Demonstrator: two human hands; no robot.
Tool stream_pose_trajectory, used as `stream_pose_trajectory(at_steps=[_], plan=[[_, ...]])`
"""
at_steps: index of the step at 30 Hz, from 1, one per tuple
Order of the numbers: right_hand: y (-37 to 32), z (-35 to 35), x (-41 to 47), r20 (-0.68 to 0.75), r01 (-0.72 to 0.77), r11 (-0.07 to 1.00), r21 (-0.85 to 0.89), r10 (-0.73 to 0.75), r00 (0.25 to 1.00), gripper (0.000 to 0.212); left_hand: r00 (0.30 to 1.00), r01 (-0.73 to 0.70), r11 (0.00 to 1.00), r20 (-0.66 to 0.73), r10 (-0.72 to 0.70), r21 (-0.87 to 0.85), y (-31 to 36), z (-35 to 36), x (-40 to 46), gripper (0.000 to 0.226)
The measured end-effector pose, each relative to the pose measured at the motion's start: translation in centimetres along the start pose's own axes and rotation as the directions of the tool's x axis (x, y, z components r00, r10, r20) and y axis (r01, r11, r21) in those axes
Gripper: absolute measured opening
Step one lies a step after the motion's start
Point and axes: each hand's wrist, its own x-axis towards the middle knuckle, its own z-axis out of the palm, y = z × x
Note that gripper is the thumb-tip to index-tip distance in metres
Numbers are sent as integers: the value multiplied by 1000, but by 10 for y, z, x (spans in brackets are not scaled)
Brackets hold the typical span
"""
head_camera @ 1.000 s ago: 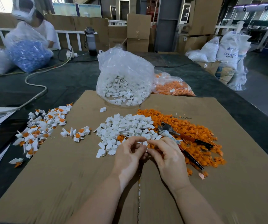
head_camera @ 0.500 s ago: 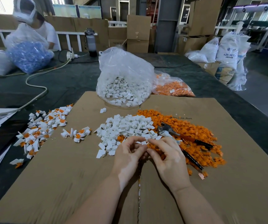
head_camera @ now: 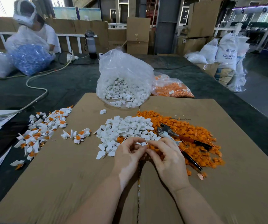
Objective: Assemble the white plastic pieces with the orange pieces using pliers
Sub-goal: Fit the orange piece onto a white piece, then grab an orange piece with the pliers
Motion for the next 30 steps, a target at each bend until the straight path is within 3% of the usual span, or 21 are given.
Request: stream_pose_trajectory(at_steps=[3, 5, 8, 10, 12, 17, 24, 27, 30], plan=[[-1, -5, 3, -73, -59, 991, -124, 51, 996, 26, 999, 31, 999, -16, -32, -30, 1, 1, 2, 15], [3, -13, 10, -116, -210, 940, -267, 185, 976, 31, 999, 45, 999, -30, -46, -24, 1, 0, 5, 15], [19, -31, 26, 25, -429, 722, -543, 525, 851, 45, 998, 57, 998, -34, -57, 16, 0, -1, 8, 15], [27, -40, 36, 153, -441, 616, -653, 677, 720, 47, 996, 79, 997, -38, -78, 19, -1, -1, 10, 14], [32, -43, 42, 213, -419, 580, -698, 727, 652, 44, 994, 101, 995, -38, -100, 19, -2, -1, 13, 13], [33, -45, 51, 223, -345, 548, -762, 722, 655, 52, 989, 142, 990, -47, -142, 6, 1, -1, 15, 12], [10, -51, 58, 279, -316, 742, -591, 556, 783, 33, 977, 176, 977, -97, -187, -118, 23, -2, 27, 15], [-8, -53, 59, 442, -374, 859, -351, 504, 742, 29, 974, 174, 969, -116, -196, -176, 33, -3, 35, 16], [-25, -56, 59, 604, -505, 856, -113, 462, 649, 27, 966, 183, 966, -149, -212, -182, 36, -7, 40, 11]])
